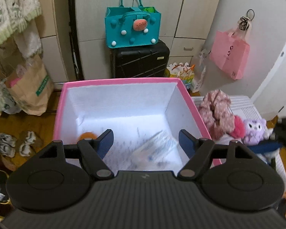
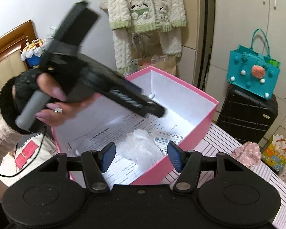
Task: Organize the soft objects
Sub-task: 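Open the left tool over the box while the right tool releases the mesh puff inside, then lift both open tools out of the box toward the blue wet-wipe pack, then close the left tool on the blue wet-wipe pack edge, then lift and carry the blue wet-wipe pack with the left tool over the box, then open the left tool to drop the blue pack into the box, then withdraw, then move the left tool to the white-and-brown plush toy and close on it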
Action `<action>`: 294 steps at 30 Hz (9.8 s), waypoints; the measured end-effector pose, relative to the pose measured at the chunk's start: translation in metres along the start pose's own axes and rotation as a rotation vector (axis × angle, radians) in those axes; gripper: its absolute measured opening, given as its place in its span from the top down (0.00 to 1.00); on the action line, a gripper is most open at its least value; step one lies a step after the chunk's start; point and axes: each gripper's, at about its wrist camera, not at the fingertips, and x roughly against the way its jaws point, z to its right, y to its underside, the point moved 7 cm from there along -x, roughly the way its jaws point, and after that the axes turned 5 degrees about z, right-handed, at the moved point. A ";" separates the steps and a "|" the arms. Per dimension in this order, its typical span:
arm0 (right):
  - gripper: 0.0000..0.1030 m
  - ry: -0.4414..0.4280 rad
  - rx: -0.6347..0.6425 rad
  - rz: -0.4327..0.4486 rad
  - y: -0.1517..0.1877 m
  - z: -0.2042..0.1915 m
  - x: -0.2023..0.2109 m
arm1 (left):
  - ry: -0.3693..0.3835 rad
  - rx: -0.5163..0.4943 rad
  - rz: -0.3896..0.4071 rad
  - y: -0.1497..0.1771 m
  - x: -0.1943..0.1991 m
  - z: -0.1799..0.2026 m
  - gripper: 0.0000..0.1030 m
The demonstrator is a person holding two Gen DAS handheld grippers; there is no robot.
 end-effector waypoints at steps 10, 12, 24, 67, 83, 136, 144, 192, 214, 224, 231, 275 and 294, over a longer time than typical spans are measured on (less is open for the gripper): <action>0.37 0.019 -0.017 0.047 -0.001 -0.013 0.045 | -0.060 -0.064 0.013 0.020 0.086 0.006 0.27; 0.37 0.018 -0.019 0.050 0.002 -0.016 0.054 | -0.070 -0.078 0.023 0.022 0.100 0.011 0.27; 0.36 0.041 0.010 0.080 0.021 -0.033 0.106 | -0.067 -0.164 0.010 0.053 0.159 0.050 0.25; 0.31 0.304 -0.273 0.096 0.215 0.054 0.122 | 0.244 -0.399 -0.001 0.102 0.059 0.239 0.23; 0.31 0.396 -0.359 0.089 0.241 0.087 0.076 | 0.128 -0.312 -0.010 0.105 -0.051 0.231 0.40; 0.61 0.426 -0.077 0.212 0.178 -0.011 0.122 | 0.227 -0.121 0.086 0.137 0.074 0.202 0.57; 0.61 0.384 -0.021 0.271 0.148 -0.035 0.117 | 0.184 -0.193 0.161 0.129 0.117 0.179 0.57; 0.62 0.024 -0.058 -0.078 0.021 -0.045 -0.074 | -0.063 -0.068 -0.021 0.078 0.065 -0.024 0.41; 0.57 0.042 -0.045 0.058 0.012 -0.039 0.028 | -0.038 -0.094 0.057 0.068 0.126 -0.011 0.38; 0.50 0.107 -0.088 0.085 0.046 -0.039 0.097 | 0.011 -0.175 0.065 0.076 0.163 0.042 0.36; 0.45 0.200 -0.114 0.088 0.084 -0.030 0.130 | 0.060 -0.233 0.059 0.093 0.179 0.090 0.34; 0.28 0.499 -0.105 0.215 0.218 0.124 0.121 | 0.334 -0.267 0.054 0.093 0.019 0.286 0.33; 0.16 0.437 0.049 0.152 0.236 0.166 0.075 | 0.413 -0.041 0.072 0.102 -0.067 0.316 0.36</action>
